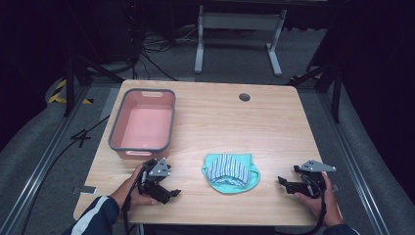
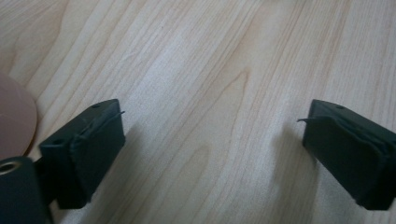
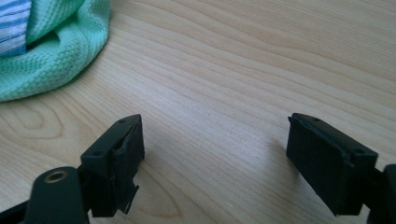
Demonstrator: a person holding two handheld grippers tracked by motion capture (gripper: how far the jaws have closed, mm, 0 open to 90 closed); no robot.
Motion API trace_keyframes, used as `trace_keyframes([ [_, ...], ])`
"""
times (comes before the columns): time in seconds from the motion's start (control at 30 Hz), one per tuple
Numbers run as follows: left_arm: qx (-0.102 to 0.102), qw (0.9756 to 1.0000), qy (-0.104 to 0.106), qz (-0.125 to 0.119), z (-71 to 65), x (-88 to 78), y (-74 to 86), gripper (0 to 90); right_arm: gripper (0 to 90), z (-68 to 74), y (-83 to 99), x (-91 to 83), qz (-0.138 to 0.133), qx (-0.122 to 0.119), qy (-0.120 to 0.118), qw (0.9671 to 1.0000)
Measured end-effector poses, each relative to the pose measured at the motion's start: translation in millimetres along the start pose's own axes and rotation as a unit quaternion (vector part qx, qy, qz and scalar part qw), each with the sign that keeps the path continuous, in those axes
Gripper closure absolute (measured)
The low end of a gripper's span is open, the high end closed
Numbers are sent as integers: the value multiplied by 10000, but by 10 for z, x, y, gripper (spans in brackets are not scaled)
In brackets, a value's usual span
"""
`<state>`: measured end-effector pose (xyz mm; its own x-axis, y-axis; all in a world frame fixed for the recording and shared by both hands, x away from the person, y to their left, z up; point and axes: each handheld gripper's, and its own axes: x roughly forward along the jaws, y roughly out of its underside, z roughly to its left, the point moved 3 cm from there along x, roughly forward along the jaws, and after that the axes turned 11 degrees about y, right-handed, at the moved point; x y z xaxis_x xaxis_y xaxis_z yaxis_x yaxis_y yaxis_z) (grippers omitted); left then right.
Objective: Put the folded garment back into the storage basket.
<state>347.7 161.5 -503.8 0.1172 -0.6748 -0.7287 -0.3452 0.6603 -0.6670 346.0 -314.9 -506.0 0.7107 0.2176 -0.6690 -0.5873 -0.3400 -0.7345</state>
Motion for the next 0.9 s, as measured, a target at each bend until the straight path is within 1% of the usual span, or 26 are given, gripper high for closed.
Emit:
trace_keyframes([
  [0.03,5,10000,-3,4,0,-8,-14,116,244,4,-8,-4,-5,-17,-42,10000],
  [0.07,-9,10000,-4,2,-3,-7,-25,168,273,16,-21,-18,-16,44,-143,9999],
  [0.13,-6,10000,-47,85,-3,2,-52,172,294,46,-47,-43,-63,32,-266,9996],
  [0.17,-22,10000,-43,84,-4,8,-73,185,311,61,-59,-56,-78,13,-265,9996],
  [0.23,-19,9999,-75,74,-9,21,-130,239,355,99,-107,-92,-137,-12,-332,9994],
  [0.3,-50,9999,-101,-20,-17,40,-200,255,375,138,-178,-121,-230,-7,-421,9988],
  [0.33,-49,9999,-132,-6,-21,49,-242,274,379,166,-217,-130,-256,-23,-444,9987],
  [0.4,-15,9999,-137,-74,-29,85,-345,291,389,237,-314,-126,-325,-127,-465,9983],
  [0.43,-15,9999,-137,-74,-29,85,-345,302,389,237,-314,-126,-325,-127,-465,9983],
  [0.47,-6,9997,-211,-100,-25,115,-410,302,393,275,-362,-114,-328,-170,-480,9982],
  [0.5,-15,9998,-189,-93,-17,143,-461,319,399,338,-430,-93,-346,-266,-517,9977],
  [0.53,-26,9997,-231,-77,-12,166,-500,319,400,393,-480,-69,-344,-330,-553,9973],
  [0.57,-31,9995,-298,-63,-1,190,-538,325,403,434,-515,-46,-340,-387,-585,9970],
  [0.63,-23,9994,-326,-107,21,235,-614,333,409,525,-574,0,-324,-490,-651,9961],
  [0.7,-78,9991,-417,-81,50,283,-685,343,409,604,-629,45,-302,-581,-679,9955],
  [0.73,-98,9991,-400,-110,63,306,-718,344,409,635,-653,67,-308,-626,-696,9951],
  [0.77,-134,9990,-400,-140,80,331,-750,350,407,661,-677,90,-287,-634,-691,9952],
  [0.8,-117,9986,-501,-114,97,357,-777,356,402,674,-698,117,-286,-637,-667,9953],
  [0.83,-63,9982,-593,-97,110,385,-803,364,396,685,-716,146,-276,-594,-665,9956],
  [0.87,7,9976,-674,-133,122,409,-832,381,400,694,-731,173,-262,-555,-660,9959],
  [0.9,7,9976,-674,-133,122,409,-832,391,400,694,-731,173,-262,-555,-660,9959],
])
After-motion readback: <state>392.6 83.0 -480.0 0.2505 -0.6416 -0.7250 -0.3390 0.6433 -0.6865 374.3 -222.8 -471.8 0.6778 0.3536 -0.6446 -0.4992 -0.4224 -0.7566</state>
